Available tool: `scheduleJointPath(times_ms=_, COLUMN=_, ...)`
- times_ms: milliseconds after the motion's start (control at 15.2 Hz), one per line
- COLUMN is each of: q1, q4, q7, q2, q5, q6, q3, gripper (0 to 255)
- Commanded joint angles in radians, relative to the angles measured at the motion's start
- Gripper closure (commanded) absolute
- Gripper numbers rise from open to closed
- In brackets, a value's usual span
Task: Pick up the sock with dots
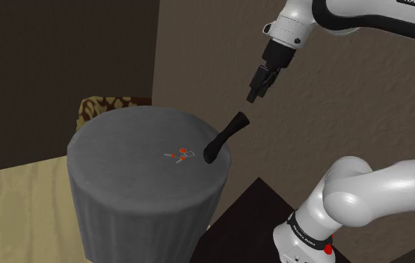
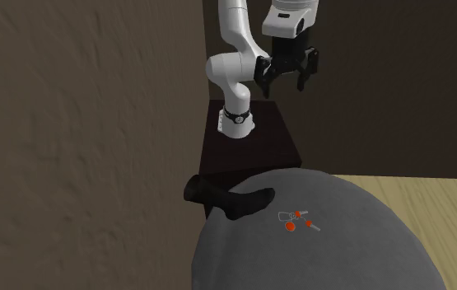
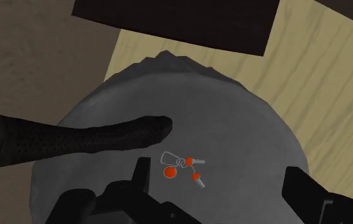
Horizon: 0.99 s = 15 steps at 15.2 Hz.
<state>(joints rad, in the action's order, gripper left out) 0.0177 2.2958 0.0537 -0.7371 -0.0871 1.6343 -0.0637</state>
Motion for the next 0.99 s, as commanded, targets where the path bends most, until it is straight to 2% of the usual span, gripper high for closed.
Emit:
scheduleJointPath(times_ms=0, q1=0.0, q4=0.0, q7=0.0, q2=0.0, q5=0.0, q6=0.0, q3=0.0, gripper=0)
scheduleJointPath(times_ms=924, q1=0.027, q4=-0.007, q7=0.491, q2=0.445, q5=0.322, q6=0.157, q3=0.062, gripper=0)
